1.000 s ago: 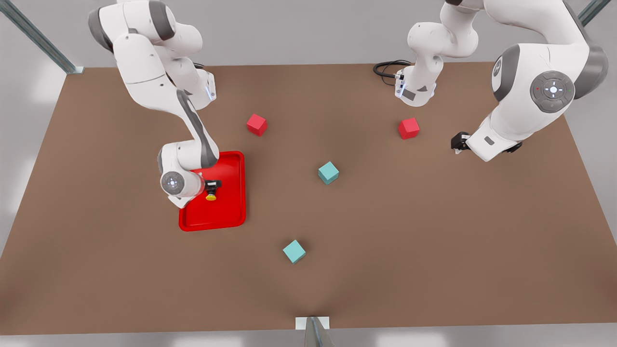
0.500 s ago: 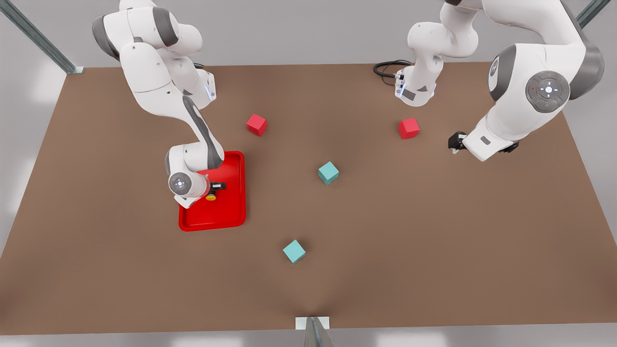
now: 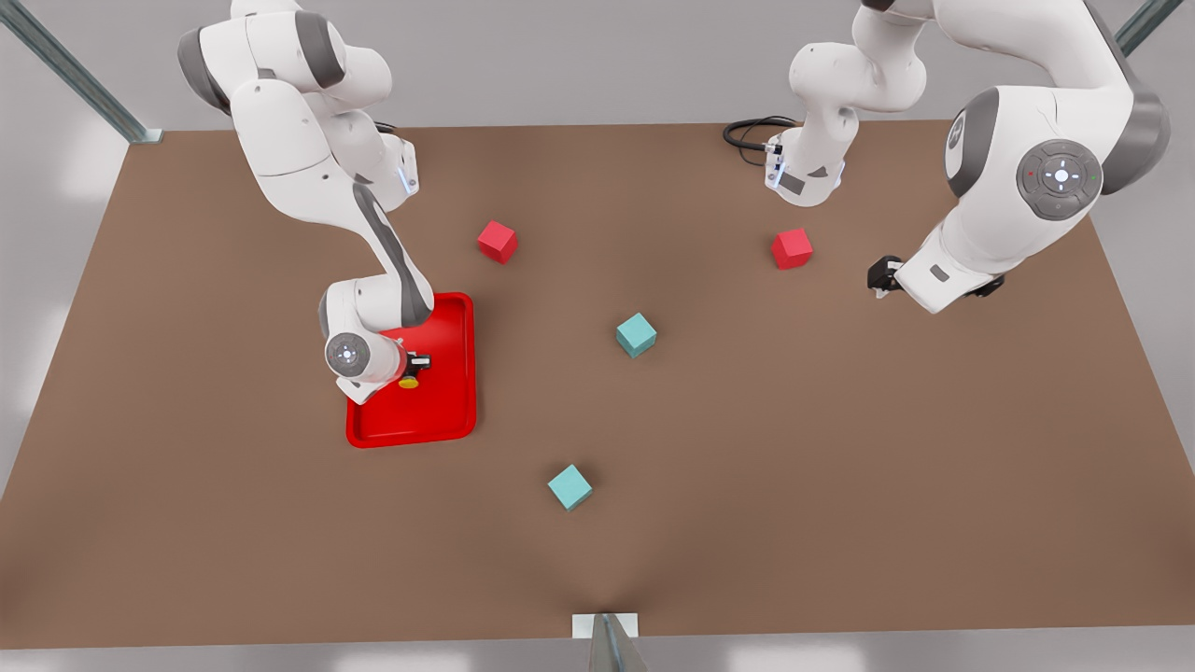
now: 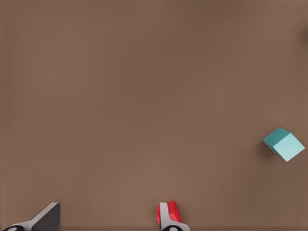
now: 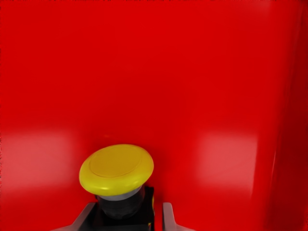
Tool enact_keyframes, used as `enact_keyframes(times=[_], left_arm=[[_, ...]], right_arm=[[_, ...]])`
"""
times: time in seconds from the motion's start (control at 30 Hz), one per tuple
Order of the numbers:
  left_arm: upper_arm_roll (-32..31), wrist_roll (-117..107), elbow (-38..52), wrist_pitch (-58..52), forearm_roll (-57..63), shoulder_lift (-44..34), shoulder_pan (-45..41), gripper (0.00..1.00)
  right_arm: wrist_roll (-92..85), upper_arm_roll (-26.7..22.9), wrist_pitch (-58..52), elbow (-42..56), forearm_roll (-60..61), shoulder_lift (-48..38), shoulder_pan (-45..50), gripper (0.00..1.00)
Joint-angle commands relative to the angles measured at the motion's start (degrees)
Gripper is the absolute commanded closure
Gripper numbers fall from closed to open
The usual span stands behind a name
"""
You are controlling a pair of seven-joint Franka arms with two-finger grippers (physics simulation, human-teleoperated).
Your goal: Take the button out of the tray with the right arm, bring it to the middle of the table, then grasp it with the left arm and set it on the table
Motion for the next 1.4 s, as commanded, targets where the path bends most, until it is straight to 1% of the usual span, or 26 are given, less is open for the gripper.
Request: enact_keyframes(times=[0.0,0.03,0.07,0.1,0.4,0.53,0.6,0.67,0.7,0.77,0.8,0.87,0.9,1.0,1.03,1.07,1.1,1.13,1.37], left_arm=[[0.01,-0.02,0.03,-0.02,-0.05,-0.06,0.00,0.00],[0.01,-0.02,0.03,-0.02,-0.05,-0.06,0.00,0.00],[0.01,-0.02,0.03,-0.02,-0.05,-0.06,0.00,0.00],[0.01,-0.02,0.03,-0.02,-0.05,-0.06,0.00,0.00],[0.01,-0.02,-0.06,-0.02,-0.05,0.03,0.00,0.00],[0.01,-0.02,-0.06,0.07,0.04,0.11,0.00,0.00],[0.01,-0.02,-0.06,0.07,0.04,0.11,0.09,0.00],[0.01,-0.02,-0.06,0.07,-0.05,0.11,0.09,0.00],[0.01,-0.02,-0.06,-0.02,0.04,0.11,0.00,0.00],[0.01,-0.02,-0.06,-0.02,-0.05,0.11,0.09,0.00],[0.01,-0.02,-0.06,-0.02,0.04,0.11,0.00,0.00],[0.01,-0.02,-0.06,-0.02,-0.05,0.11,0.09,0.00],[0.01,-0.02,-0.06,-0.02,0.04,0.11,0.09,0.00],[0.01,-0.02,-0.06,-0.02,-0.05,0.11,0.00,0.00],[0.01,-0.02,-0.06,-0.02,-0.05,0.11,0.00,0.00],[0.01,-0.02,-0.06,-0.02,-0.05,0.11,0.09,0.00],[0.01,-0.02,-0.06,-0.02,-0.05,0.11,0.09,0.00],[0.01,-0.02,-0.06,-0.02,-0.05,0.11,0.09,0.00],[0.01,-0.02,-0.06,-0.02,-0.05,0.11,0.00,0.00]], right_arm=[[0.47,0.00,-0.41,0.05,0.04,-0.20,0.00,0.40],[0.47,0.00,-0.50,0.13,0.04,-0.11,0.08,0.42],[0.38,0.00,-0.50,0.13,0.04,-0.11,0.09,0.51],[0.30,0.00,-0.50,0.13,0.04,-0.02,0.00,0.51],[0.38,0.00,-0.41,0.48,0.04,0.42,0.00,0.51],[0.47,0.00,-0.59,1.45,0.04,0.07,0.26,0.52],[0.56,0.09,-2.69,2.51,0.13,-0.46,0.44,0.52],[4.59,3.51,-5.07,5.67,0.65,-2.13,1.40,0.52],[7.76,3.52,-5.77,7.07,0.74,-2.13,3.51,0.52],[13.74,4.13,-5.95,10.15,5.75,-2.04,7.90,0.52],[19.78,4.13,-5.95,13.92,6.81,-1.43,11.85,0.52],[32.71,4.04,-5.95,22.53,8.29,3.30,19.58,0.52],[38.52,4.04,-5.86,28.08,11.90,7.09,23.55,0.52],[53.38,4.04,-4.98,38.89,14.19,14.74,31.20,0.52],[56.01,4.04,-4.11,42.58,14.28,17.46,32.69,0.52],[57.34,4.04,0.90,43.29,14.71,19.22,34.18,0.52],[57.25,4.04,3.27,43.99,14.98,20.36,34.98,0.52],[57.25,4.04,3.28,44.87,14.89,20.81,35.33,0.52],[52.94,3.78,3.37,45.84,14.63,20.54,29.79,0.52]])
